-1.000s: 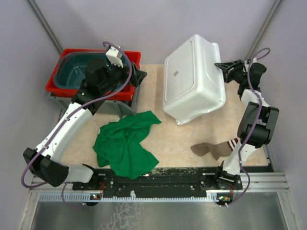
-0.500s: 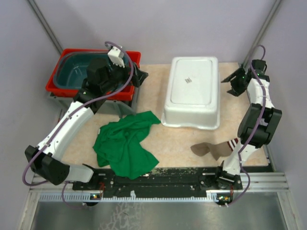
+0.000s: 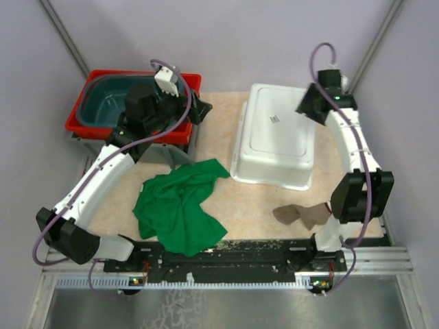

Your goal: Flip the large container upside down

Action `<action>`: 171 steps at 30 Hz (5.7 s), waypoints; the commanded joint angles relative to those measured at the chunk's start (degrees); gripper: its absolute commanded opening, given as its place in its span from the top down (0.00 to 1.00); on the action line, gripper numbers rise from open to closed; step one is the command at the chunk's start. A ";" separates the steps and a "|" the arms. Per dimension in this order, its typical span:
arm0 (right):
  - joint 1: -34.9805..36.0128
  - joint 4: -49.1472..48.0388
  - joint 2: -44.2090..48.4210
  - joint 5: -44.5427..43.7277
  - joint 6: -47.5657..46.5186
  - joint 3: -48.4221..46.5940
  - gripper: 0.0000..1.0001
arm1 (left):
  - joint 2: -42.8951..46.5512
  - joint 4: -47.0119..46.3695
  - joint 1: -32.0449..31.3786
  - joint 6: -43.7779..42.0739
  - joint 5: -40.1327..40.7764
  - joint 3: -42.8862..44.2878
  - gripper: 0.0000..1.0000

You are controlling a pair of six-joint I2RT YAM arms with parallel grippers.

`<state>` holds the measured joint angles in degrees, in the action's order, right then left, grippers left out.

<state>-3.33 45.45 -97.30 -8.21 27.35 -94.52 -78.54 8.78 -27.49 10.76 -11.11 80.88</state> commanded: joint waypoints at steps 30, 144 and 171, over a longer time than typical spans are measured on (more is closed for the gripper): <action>22.00 4.23 -11.98 -14.03 -6.52 -12.20 0.48 | 4.58 11.73 1.05 2.29 14.60 3.40 0.00; 16.49 -10.71 7.38 -6.31 -5.64 3.55 0.64 | -5.15 18.45 7.71 -16.60 16.34 32.75 1.00; -5.68 -10.12 22.59 -8.24 -1.61 1.93 0.59 | -21.55 -28.16 -0.55 38.34 -50.70 32.92 1.00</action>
<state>-9.10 36.45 -75.53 -13.52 27.16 -91.20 -98.32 1.85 -28.25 34.48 -50.81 117.99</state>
